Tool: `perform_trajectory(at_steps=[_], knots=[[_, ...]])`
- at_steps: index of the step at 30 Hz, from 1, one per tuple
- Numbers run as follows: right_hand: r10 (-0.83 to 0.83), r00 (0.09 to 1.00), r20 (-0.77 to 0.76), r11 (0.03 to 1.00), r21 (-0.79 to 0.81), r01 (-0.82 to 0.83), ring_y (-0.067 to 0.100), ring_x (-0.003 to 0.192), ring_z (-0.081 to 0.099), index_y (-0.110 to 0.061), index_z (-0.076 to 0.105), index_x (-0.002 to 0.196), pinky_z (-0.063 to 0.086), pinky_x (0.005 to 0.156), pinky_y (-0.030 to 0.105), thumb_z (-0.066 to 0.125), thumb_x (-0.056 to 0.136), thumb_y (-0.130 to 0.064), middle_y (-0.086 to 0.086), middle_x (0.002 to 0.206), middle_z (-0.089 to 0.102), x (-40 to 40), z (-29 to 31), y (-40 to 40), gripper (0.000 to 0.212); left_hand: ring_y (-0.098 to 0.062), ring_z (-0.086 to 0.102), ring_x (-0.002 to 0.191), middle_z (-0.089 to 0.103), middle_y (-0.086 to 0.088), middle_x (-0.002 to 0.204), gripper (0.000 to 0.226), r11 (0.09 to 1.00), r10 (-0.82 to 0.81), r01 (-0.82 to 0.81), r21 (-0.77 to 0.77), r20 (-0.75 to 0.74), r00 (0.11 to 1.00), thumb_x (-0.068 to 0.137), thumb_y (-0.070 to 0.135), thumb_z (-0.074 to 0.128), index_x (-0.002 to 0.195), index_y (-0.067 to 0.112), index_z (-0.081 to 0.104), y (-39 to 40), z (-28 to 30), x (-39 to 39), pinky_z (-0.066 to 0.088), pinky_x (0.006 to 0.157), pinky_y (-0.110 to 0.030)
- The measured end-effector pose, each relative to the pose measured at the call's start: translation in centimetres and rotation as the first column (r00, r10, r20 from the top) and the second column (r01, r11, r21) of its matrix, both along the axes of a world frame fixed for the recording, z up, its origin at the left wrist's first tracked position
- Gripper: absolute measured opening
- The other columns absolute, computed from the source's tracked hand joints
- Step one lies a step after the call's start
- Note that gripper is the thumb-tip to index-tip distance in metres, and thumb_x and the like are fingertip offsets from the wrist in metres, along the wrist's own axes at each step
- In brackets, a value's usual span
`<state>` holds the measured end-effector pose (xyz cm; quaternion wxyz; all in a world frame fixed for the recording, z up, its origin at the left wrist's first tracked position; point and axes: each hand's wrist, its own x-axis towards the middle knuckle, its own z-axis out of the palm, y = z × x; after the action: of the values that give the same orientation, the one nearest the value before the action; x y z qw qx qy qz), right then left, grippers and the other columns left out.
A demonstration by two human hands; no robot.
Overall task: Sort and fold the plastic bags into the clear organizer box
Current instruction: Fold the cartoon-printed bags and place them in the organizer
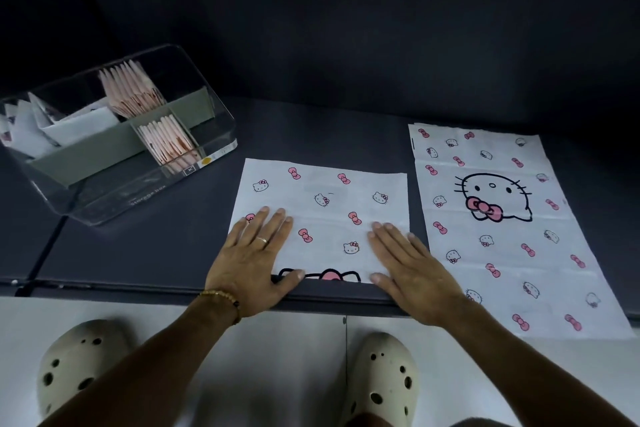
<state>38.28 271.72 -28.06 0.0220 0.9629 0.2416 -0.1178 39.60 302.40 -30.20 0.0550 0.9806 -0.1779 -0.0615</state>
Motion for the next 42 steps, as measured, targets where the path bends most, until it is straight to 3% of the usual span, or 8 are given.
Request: perform_trajectory(at_steps=[11, 14, 19, 23, 29, 34, 38, 42], knots=[[-0.012, 0.977, 0.214, 0.993, 0.119, -0.014, 0.030, 0.118, 0.056, -0.010, 0.065, 0.110, 0.054, 0.088, 0.040, 0.053, 0.095, -0.031, 0.012, 0.125, 0.060, -1.2, 1.4, 3.5, 0.028, -0.018, -0.010, 0.146, -0.006, 0.005, 0.158, 0.098, 1.000, -0.003, 0.003, 0.009, -0.014, 1.000, 0.075, 0.085, 0.011, 0.151, 0.024, -0.001, -0.1, 0.3, -0.1, -0.003, 0.119, -0.042], [-0.014, 0.969, 0.247, 0.992, 0.126, -0.018, 0.030, 0.108, 0.061, -0.009, 0.066, 0.104, 0.056, 0.079, 0.039, 0.037, 0.099, -0.027, 0.012, 0.118, 0.063, -0.8, 1.7, 3.7, 0.036, -0.018, -0.011, 0.146, -0.008, 0.006, 0.158, 0.099, 1.000, -0.014, 0.014, 0.016, -0.014, 1.000, 0.074, 0.085, 0.015, 0.151, 0.027, -0.002, 0.0, 0.3, -0.2, -0.003, 0.119, -0.043], [-0.053, 0.971, 0.235, 0.977, 0.211, 0.002, 0.026, 0.093, 0.067, -0.009, 0.070, 0.098, 0.058, 0.069, 0.035, 0.077, 0.078, -0.032, 0.007, 0.107, 0.068, -0.1, 2.2, 2.9, 0.031, -0.018, -0.009, 0.146, -0.003, 0.004, 0.159, 0.080, 1.000, -0.010, 0.010, -0.024, -0.007, 1.000, 0.084, 0.072, 0.014, 0.151, 0.030, 0.000, 0.0, 0.4, -0.2, -0.005, 0.118, -0.041], [-0.221, 0.966, 0.134, 0.908, 0.391, 0.153, 0.031, 0.079, 0.067, -0.010, 0.072, 0.088, 0.055, 0.068, 0.036, 0.073, 0.076, -0.002, 0.006, 0.089, 0.071, 0.7, 3.0, 2.9, 0.014, -0.017, -0.009, 0.146, -0.004, 0.007, 0.158, 0.076, 0.998, -0.036, 0.033, -0.058, -0.054, 0.998, 0.088, 0.065, 0.030, 0.151, 0.031, 0.004, 0.3, 1.2, 0.0, -0.008, 0.117, -0.036], [-0.476, 0.802, -0.361, 0.560, 0.579, 0.593, 0.003, 0.049, 0.047, -0.024, 0.065, 0.066, 0.034, 0.047, 0.011, 0.069, 0.085, -0.019, -0.015, 0.051, 0.054, 2.8, 4.6, 1.9, 0.021, -0.021, 0.056, 0.116, 0.066, 0.002, 0.117, 0.025, 0.911, 0.064, -0.140, -0.389, -0.202, 0.977, 0.093, 0.022, 0.054, 0.115, 0.023, 0.065, 2.3, 5.4, 2.2, 0.038, 0.096, -0.023], [-0.583, 0.632, -0.510, 0.296, 0.591, 0.750, 0.023, 0.064, 0.060, -0.011, 0.065, 0.075, 0.050, 0.063, 0.029, 0.072, 0.083, -0.022, 0.005, 0.072, 0.069, 3.0, 4.2, 1.1, 0.015, -0.015, 0.061, 0.079, 0.066, 0.003, 0.084, 0.014, 0.792, 0.202, -0.384, -0.474, -0.389, 0.899, 0.089, 0.028, 0.063, 0.084, 0.016, 0.069, 4.2, 6.5, 2.9, 0.047, 0.072, -0.025], [-0.673, 0.624, -0.398, 0.400, 0.514, 0.759, 0.019, 0.054, 0.036, -0.009, 0.040, 0.062, 0.032, 0.052, 0.029, 0.066, 0.087, -0.022, 0.004, 0.053, 0.039, 3.4, 2.8, 1.4, 0.038, -0.007, 0.052, 0.058, 0.063, 0.006, 0.065, 0.016, 0.637, 0.402, -0.598, -0.486, -0.453, 0.796, 0.088, 0.031, 0.066, 0.086, 0.018, 0.074, 5.4, 4.6, 2.1, 0.038, 0.055, -0.014], [-0.711, 0.650, -0.268, 0.474, 0.500, 0.725, 0.016, 0.053, 0.042, -0.014, 0.037, 0.065, 0.033, 0.049, 0.026, 0.057, 0.094, -0.025, 0.000, 0.055, 0.044, 3.9, 1.6, 2.2, 0.036, -0.018, 0.055, 0.067, 0.060, 0.001, 0.067, 0.022, 0.620, 0.532, -0.660, -0.424, -0.391, 0.751, 0.090, 0.035, 0.061, 0.093, 0.017, 0.072, 4.6, 3.6, 2.3, 0.045, 0.067, -0.025]])
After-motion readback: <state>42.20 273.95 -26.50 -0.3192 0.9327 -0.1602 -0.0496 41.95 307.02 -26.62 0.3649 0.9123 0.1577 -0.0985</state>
